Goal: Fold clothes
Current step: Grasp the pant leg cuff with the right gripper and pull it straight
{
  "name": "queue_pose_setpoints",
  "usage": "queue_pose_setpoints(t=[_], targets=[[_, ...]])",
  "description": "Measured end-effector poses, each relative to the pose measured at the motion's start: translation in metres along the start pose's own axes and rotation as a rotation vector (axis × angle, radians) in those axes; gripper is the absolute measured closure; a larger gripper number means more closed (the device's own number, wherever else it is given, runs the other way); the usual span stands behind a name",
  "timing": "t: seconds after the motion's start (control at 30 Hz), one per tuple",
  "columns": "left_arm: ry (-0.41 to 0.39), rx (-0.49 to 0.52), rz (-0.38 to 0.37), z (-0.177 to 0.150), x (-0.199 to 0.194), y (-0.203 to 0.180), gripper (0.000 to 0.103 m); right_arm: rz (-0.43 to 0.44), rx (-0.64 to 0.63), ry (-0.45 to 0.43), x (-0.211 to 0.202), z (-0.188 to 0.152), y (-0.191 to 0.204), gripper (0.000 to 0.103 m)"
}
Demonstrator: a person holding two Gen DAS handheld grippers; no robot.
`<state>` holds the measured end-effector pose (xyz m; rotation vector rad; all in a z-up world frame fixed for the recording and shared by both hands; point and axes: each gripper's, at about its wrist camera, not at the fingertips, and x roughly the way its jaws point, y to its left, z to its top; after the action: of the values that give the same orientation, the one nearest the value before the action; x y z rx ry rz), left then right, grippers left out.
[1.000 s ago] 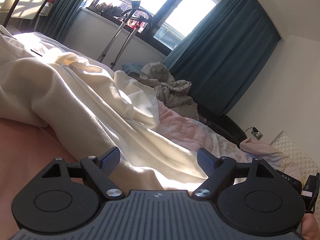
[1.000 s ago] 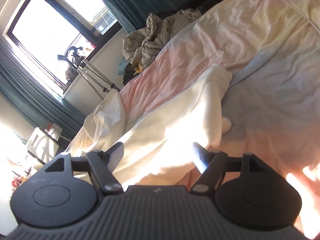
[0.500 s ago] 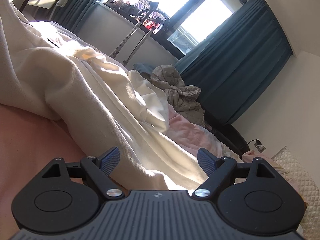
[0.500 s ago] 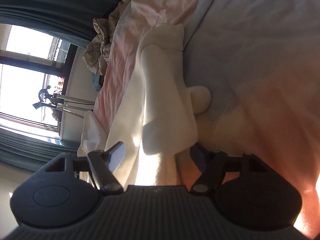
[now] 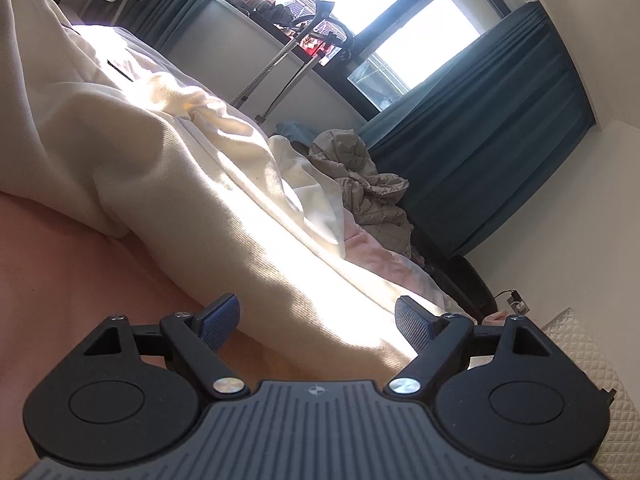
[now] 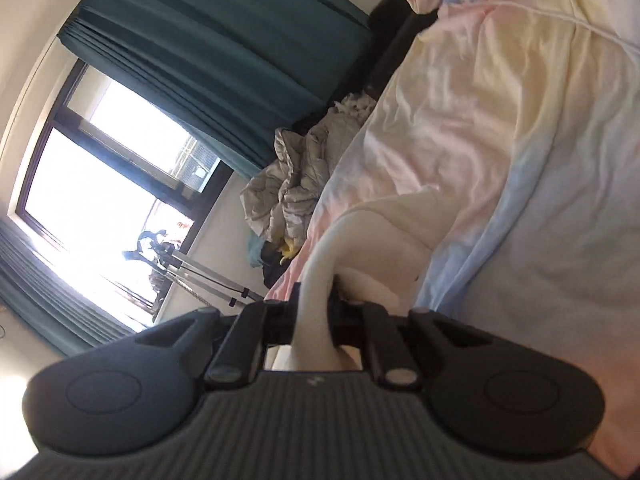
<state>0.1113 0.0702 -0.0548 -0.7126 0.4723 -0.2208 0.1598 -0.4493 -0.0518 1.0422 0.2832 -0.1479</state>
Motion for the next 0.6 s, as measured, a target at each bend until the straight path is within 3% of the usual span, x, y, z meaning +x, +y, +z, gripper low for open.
queue_pose_setpoints(t=[0.07, 0.17, 0.27, 0.33, 0.43, 0.6], targets=[[-0.002, -0.01, -0.002, 0.001, -0.002, 0.001, 0.016, -0.051, 0.052, 0.029, 0.003, 0.006, -0.017, 0.092], [-0.006, -0.02, -0.001, 0.002, -0.004, 0.003, 0.016, -0.214, 0.22, 0.2, 0.018, 0.002, -0.068, 0.091], [-0.014, -0.033, 0.015, 0.006, -0.011, 0.006, 0.016, -0.229, 0.386, 0.251, 0.02, -0.008, -0.104, 0.088], [-0.016, -0.056, 0.026, 0.011, -0.02, 0.011, 0.015, -0.23, 0.36, 0.248, 0.017, -0.005, -0.096, 0.085], [-0.01, -0.108, 0.103, 0.024, -0.037, 0.021, 0.013, -0.251, 0.264, 0.222, 0.01, 0.001, -0.08, 0.08], [-0.031, -0.238, 0.218, 0.054, -0.08, 0.05, 0.012, -0.284, 0.278, 0.193, 0.0, 0.012, -0.091, 0.072]])
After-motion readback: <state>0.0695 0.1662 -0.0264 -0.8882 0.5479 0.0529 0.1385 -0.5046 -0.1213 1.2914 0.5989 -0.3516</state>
